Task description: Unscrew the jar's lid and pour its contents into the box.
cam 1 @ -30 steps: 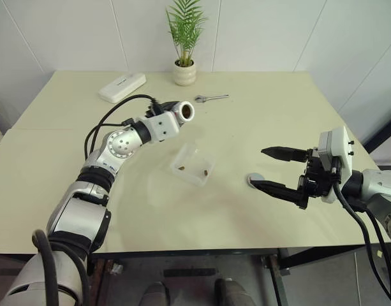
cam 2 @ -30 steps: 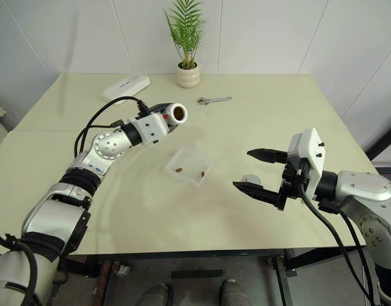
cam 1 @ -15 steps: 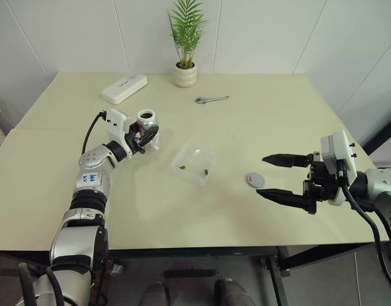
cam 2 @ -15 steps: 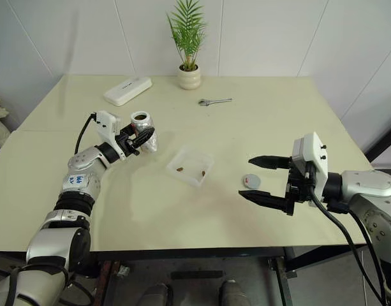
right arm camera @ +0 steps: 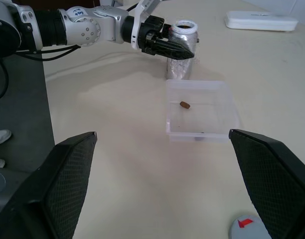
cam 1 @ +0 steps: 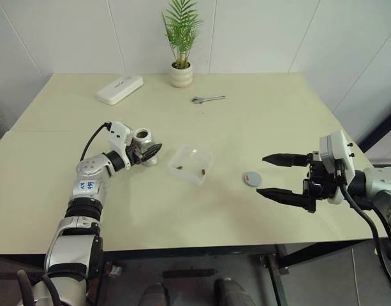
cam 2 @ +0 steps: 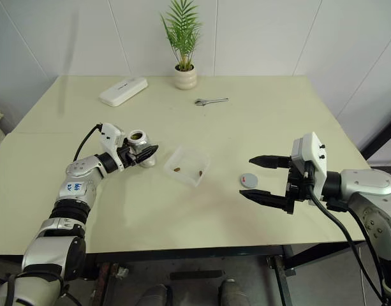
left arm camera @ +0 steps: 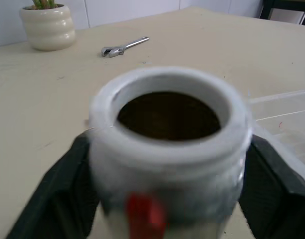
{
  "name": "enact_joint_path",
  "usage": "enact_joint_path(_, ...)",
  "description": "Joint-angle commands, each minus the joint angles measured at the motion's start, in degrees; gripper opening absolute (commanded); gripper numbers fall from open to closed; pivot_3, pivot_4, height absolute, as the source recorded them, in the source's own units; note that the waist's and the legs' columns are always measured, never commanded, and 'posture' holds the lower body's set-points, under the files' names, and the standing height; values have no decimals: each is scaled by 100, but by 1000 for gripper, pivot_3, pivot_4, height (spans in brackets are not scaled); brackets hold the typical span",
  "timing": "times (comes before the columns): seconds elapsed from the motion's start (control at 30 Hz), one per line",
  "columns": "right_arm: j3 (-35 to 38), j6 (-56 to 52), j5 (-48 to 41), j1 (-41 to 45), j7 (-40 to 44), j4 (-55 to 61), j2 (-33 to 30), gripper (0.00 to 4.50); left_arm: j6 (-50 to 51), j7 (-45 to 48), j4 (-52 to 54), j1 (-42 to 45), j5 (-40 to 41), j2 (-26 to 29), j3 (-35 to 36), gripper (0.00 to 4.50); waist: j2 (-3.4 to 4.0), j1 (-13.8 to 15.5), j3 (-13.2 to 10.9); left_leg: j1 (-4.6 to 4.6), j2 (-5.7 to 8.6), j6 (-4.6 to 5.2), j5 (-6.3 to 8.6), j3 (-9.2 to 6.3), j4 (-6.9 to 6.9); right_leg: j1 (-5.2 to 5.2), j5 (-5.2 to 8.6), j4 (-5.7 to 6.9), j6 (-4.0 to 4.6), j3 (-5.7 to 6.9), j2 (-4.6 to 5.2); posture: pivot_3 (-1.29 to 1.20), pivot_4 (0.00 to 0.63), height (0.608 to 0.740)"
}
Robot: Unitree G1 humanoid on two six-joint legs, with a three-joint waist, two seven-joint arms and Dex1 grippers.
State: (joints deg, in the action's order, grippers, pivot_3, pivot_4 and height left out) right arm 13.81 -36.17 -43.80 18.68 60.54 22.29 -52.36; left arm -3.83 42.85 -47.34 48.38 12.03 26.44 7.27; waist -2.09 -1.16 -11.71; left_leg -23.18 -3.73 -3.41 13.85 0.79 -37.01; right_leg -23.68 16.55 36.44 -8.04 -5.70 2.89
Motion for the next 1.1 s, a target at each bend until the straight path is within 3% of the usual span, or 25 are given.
enact_joint_path(0.03, 67, 134, 35, 117, 19, -8, -25, 4500, 90, 117, 264, 53, -18, 93, -9, 4477, 0, -26, 0, 0, 0, 0, 0, 0, 0, 0, 0, 0, 0, 0, 0, 0, 150, 740)
enact_joint_path(0.8, 418, -146, -44, 5, 326, -123, -579, 4500, 1235, 2245, 1222, -311, 140, 1426, -190, 4477, 0, -56, 0, -8, -4, 12, 12, 3, 19, -1, 0, -42, 4, 0, 1, 0, 150, 740)
enact_joint_path(0.93, 545, -222, -75, -48, 327, -77, -710, 4500, 1544, 3067, 1502, -528, 400, 1814, -112, 4477, 0, -73, 0, -9, -7, 14, 15, 6, 28, -3, 1, -47, 6, 0, 1, 0, 150, 740)
enact_joint_path(1.1, 843, -367, -215, -223, 341, 45, -814, 4500, 1125, 3868, 1040, -366, 785, 2211, 321, 4477, 0, -59, 0, -4, -10, 14, 15, 7, 53, -12, 9, -47, 20, 2, -1, 0, 150, 740)
